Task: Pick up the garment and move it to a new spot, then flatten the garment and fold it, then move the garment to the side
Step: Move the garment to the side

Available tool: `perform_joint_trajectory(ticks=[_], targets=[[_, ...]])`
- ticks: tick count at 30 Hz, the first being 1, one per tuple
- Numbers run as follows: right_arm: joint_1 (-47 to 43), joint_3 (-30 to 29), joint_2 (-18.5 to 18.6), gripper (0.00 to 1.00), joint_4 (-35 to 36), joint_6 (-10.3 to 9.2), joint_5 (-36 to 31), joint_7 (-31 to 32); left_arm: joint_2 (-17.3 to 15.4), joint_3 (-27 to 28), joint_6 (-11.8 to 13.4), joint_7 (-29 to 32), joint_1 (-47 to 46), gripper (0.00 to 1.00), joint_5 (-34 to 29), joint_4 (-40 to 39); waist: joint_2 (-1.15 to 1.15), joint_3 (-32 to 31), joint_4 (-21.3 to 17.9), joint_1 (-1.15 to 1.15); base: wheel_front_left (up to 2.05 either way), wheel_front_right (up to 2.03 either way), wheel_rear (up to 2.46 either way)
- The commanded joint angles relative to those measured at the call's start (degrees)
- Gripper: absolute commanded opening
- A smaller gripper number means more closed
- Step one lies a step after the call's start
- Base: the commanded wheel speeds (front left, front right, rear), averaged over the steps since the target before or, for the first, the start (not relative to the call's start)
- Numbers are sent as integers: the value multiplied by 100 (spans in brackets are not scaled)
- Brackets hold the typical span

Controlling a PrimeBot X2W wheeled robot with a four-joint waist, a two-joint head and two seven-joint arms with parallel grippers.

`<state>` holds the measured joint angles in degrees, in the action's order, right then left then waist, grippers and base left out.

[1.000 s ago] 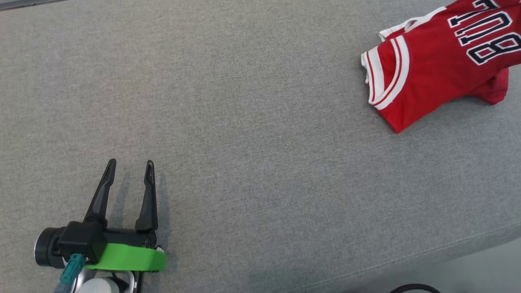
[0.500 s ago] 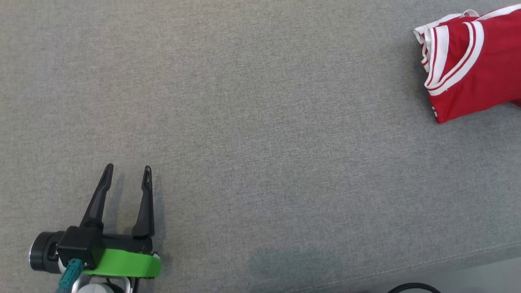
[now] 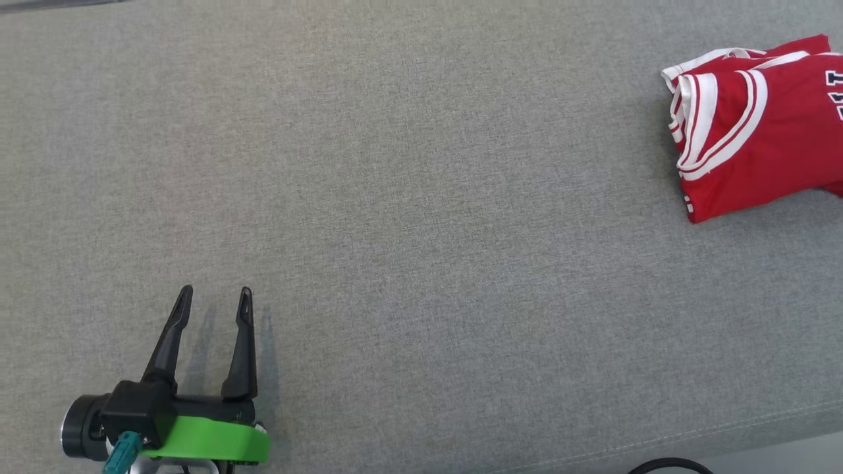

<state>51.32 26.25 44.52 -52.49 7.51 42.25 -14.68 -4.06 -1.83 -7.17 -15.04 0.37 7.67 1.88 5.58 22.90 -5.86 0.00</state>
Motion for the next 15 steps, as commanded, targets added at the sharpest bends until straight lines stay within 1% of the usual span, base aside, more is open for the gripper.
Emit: perform_joint_trajectory(ticks=[1,3,5,6,9,11,13,15], targets=[[-220,-128,75,100,176,-5,-165,-40,35,33,46,-15,105,100,74,8,0,-266,38,0,0,0,0],[-503,-443,55,100,601,-5,-426,-45,58,67,70,-15,158,100,124,39,0,-444,60,0,0,0,0],[-1029,-778,-148,100,1028,-4,-668,-45,66,105,122,-15,234,100,194,100,0,-650,83,0,0,0,0],[-1029,-778,-148,100,1028,-4,-668,-45,66,105,122,-15,234,100,194,100,0,-650,83,0,0,0,0],[-1787,-1356,-428,100,1779,-5,-972,-42,92,159,207,-15,384,100,285,240,0,-989,141,0,0,0,0],[-2417,-1785,-648,100,2248,-7,-1214,-43,100,186,278,-15,472,100,350,349,0,-1205,221,0,0,0,0],[-3094,-2159,-991,100,2689,-7,-1459,-41,108,171,321,-15,536,100,360,434,0,-1385,316,0,0,0,0],[-3663,-2558,-1300,100,3098,-6,-1866,-42,106,134,356,-16,597,100,313,568,0,-1539,403,0,0,0,0]])
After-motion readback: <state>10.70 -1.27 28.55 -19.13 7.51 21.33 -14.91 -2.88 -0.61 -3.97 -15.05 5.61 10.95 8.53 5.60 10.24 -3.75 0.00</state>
